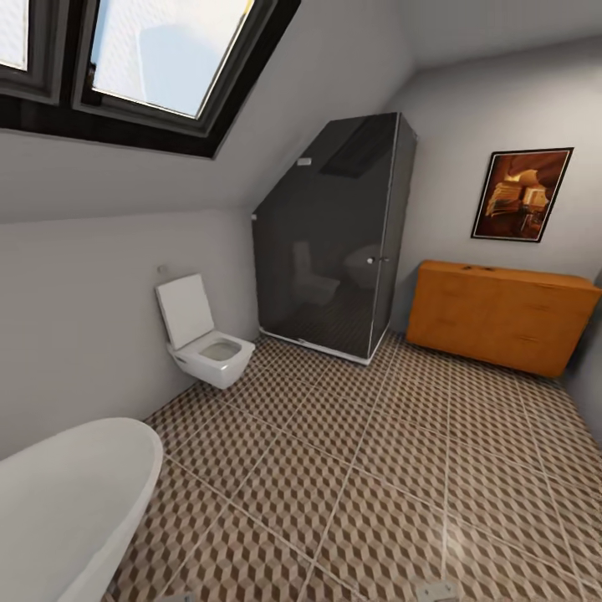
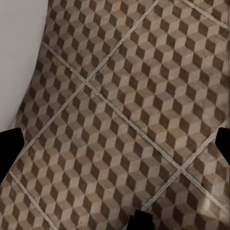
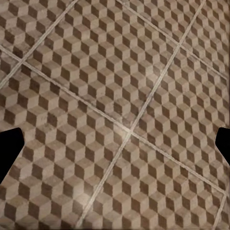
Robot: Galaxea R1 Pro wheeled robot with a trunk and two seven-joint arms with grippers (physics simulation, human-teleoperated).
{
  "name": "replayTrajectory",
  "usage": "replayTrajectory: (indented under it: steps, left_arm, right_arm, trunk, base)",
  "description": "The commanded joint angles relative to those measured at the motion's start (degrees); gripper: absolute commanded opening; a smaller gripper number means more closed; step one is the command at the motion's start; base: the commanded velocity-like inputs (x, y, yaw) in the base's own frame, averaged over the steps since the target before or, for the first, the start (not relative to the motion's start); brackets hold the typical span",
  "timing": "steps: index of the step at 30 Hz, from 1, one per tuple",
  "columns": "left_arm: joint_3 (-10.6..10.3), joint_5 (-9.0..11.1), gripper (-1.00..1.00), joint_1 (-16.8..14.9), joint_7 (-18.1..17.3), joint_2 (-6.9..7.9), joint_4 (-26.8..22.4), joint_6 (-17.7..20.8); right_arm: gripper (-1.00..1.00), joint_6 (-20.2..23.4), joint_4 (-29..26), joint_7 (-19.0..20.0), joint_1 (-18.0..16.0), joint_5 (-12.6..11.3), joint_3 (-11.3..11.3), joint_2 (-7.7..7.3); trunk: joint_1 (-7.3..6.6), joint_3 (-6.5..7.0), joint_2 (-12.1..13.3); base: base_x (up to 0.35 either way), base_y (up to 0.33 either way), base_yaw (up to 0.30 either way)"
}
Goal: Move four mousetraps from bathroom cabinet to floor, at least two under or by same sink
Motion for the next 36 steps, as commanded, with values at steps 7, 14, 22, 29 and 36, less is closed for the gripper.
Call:
replayTrajectory:
  steps: [7,14,22,29,36]
  left_arm:
    - [0.0,0.0,1.0,0.0,0.0,0.0,0.0,0.0]
    - [0.0,0.0,1.0,0.0,0.0,0.0,0.1,0.0]
    - [0.0,0.0,1.0,0.0,0.0,0.0,0.1,0.0]
    - [0.0,0.0,1.0,0.0,0.0,0.0,0.1,0.0]
    - [0.0,0.0,1.0,0.0,0.0,0.0,0.1,0.0]
  right_arm:
    - [1.0,0.0,0.0,0.0,0.0,0.0,0.0,0.0]
    - [1.0,0.0,0.0,0.0,0.0,0.0,0.0,0.02]
    - [1.0,0.0,0.0,0.0,0.0,0.0,0.0,0.0]
    - [1.0,0.0,0.0,0.0,0.0,0.0,-0.1,0.0]
    - [1.0,0.0,0.0,0.0,0.0,0.0,-0.1,0.0]
  trunk:
    - [0.0,-0.36,0.0]
    - [0.0,-0.58,0.0]
    - [0.0,-1.26,0.0]
    - [0.0,-1.9,0.0]
    - [0.0,-2.51,0.0]
  base:
    - [0.0,0.0,-0.135]
    - [0.0,0.0,-0.022]
    - [0.0,0.0,-0.002]
    - [0.0,0.0,-0.049]
    - [0.0,0.0,-0.128]
